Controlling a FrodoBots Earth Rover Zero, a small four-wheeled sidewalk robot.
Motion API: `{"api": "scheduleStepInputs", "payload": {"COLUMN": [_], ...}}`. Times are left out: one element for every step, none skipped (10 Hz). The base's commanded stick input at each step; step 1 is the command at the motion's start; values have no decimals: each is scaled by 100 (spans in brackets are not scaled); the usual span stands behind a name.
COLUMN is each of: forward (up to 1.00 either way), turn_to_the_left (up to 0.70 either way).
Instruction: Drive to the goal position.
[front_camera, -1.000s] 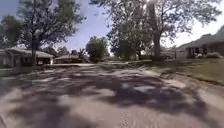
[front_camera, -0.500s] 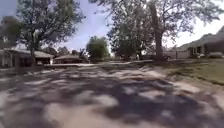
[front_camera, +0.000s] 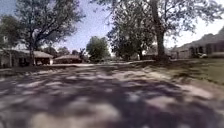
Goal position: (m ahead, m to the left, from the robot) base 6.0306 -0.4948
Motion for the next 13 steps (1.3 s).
{"api": "scheduleStepInputs", "payload": {"forward": [70, 70, 70, 70, 70, 70, 70, 70, 70, 70, 70, 70, 70], "turn_to_the_left": [0, -17, -35, -28, -17, -6, 0, 0, 0, 0, 0, 0, 0]}}
